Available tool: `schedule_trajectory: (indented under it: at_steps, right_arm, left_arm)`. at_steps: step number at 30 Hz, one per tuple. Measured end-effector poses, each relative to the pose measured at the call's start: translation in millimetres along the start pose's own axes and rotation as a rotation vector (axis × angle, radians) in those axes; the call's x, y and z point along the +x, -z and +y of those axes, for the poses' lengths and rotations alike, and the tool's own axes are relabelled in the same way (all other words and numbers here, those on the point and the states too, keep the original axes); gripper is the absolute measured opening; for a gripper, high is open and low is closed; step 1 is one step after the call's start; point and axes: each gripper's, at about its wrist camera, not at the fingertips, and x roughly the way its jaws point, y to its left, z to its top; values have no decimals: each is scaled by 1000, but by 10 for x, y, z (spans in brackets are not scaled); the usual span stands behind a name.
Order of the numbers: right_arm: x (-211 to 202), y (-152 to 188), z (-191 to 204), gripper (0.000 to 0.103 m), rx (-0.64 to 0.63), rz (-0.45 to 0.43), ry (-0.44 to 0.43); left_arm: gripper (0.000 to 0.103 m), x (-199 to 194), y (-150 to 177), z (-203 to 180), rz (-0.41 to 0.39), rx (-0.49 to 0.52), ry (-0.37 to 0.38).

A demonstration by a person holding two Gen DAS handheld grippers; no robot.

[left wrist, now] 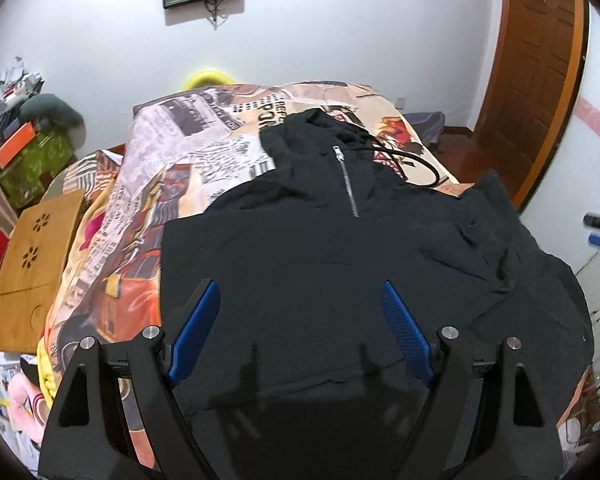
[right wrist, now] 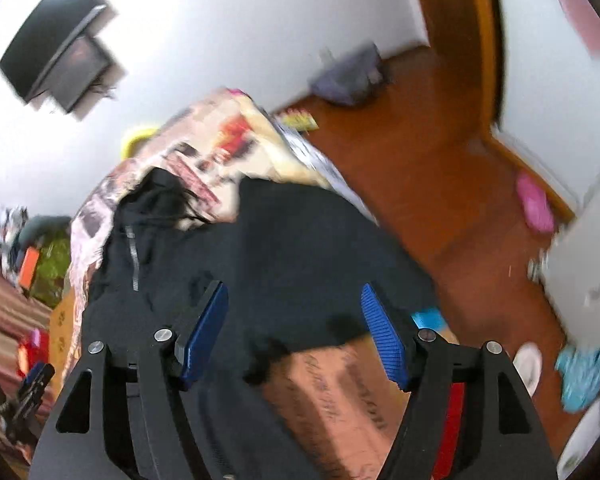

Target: Fold large clothes

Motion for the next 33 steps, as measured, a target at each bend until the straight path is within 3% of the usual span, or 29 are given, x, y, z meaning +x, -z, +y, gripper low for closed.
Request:
schedule_trajectory:
  at_steps: [3, 8, 21, 26, 29, 33]
  right_arm:
    - [272, 127, -355, 66, 113, 87, 11]
    - [613, 279, -764, 66, 273, 169, -49]
    - [1037, 0, -940, 67, 431, 135, -74]
    - [1008, -107, -813, 31, 353, 106, 72]
    - [860, -143, -762, 16, 326, 66, 66]
    - [500, -281, -542, 10, 265, -21, 42]
  left_arm:
    - [82, 101, 2, -99, 26, 20, 12]
    - [82, 233, 51, -194, 63, 40, 6]
    - [82, 361, 43, -220, 86, 11, 24]
    - [82, 325, 58, -181, 81, -3, 28]
    - [82, 270, 112, -149, 70, 4, 16]
    - [82, 222, 167, -81, 69, 11, 6]
